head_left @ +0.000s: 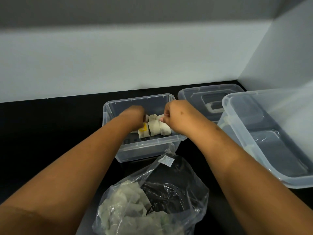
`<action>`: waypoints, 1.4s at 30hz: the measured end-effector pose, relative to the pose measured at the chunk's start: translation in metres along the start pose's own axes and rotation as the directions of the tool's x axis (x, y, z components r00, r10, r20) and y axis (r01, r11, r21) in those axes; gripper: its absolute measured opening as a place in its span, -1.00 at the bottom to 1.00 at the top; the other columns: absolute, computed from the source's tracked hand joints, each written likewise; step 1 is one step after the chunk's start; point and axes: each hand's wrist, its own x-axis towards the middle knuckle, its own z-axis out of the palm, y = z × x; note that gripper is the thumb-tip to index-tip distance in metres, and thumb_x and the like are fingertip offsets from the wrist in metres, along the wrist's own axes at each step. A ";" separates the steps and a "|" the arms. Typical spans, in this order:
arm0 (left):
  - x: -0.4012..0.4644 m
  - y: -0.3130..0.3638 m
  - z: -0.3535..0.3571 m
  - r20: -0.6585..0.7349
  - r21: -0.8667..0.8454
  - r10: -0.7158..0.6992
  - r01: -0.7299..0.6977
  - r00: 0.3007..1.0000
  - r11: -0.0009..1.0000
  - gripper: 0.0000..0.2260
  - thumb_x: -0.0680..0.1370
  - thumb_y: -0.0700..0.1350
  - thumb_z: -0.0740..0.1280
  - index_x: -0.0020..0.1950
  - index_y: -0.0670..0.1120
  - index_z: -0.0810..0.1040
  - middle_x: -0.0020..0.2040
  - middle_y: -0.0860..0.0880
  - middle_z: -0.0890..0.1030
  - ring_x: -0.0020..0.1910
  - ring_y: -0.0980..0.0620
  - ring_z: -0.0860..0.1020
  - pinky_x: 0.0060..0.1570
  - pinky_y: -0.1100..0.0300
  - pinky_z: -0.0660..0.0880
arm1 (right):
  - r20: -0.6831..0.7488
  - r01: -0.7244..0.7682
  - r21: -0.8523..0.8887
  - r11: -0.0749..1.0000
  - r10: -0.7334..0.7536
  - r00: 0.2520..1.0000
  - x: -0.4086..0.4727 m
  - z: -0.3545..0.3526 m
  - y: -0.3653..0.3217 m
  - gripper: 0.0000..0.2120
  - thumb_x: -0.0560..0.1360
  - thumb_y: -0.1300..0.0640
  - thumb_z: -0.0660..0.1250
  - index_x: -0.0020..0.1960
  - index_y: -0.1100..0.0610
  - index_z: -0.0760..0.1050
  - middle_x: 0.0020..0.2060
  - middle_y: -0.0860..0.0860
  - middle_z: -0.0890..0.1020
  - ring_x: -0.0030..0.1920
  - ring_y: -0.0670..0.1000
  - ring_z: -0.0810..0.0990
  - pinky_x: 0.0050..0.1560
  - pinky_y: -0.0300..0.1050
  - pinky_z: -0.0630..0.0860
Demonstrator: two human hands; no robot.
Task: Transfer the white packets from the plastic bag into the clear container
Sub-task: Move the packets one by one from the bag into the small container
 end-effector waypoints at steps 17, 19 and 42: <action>-0.177 0.021 0.001 -0.484 -0.305 0.009 -0.179 0.875 0.936 -0.95 0.50 -0.05 0.40 -0.05 0.03 0.61 -0.16 0.13 0.57 -0.26 0.16 0.55 -0.22 0.23 0.45 | -0.008 0.254 0.295 0.921 -0.263 0.965 -0.105 0.023 0.010 -0.91 0.50 0.03 0.40 -0.04 0.02 0.62 -0.20 -0.11 0.65 -0.18 -0.15 0.60 -0.12 -0.24 0.54; -0.199 0.025 0.025 -0.412 -0.343 0.028 -0.184 0.911 0.921 -0.96 0.50 -0.06 0.40 -0.07 0.03 0.62 -0.16 0.12 0.60 -0.24 0.19 0.55 -0.19 0.25 0.49 | 0.142 0.248 0.295 0.923 -0.299 0.944 -0.115 0.044 0.011 -0.92 0.50 0.06 0.40 -0.03 0.02 0.63 -0.18 -0.11 0.66 -0.15 -0.16 0.61 -0.09 -0.25 0.54; -0.218 0.007 0.096 -0.497 -0.185 -0.034 -0.068 0.867 0.980 -0.79 0.39 -0.29 0.42 -0.04 -0.04 0.65 -0.06 0.03 0.63 -0.08 -0.02 0.58 -0.15 0.11 0.55 | 0.151 -0.045 0.412 0.910 -0.019 0.988 -0.086 0.162 -0.034 -0.87 0.46 -0.04 0.41 -0.20 -0.04 0.52 -0.19 -0.08 0.66 -0.13 0.01 0.64 -0.08 -0.03 0.62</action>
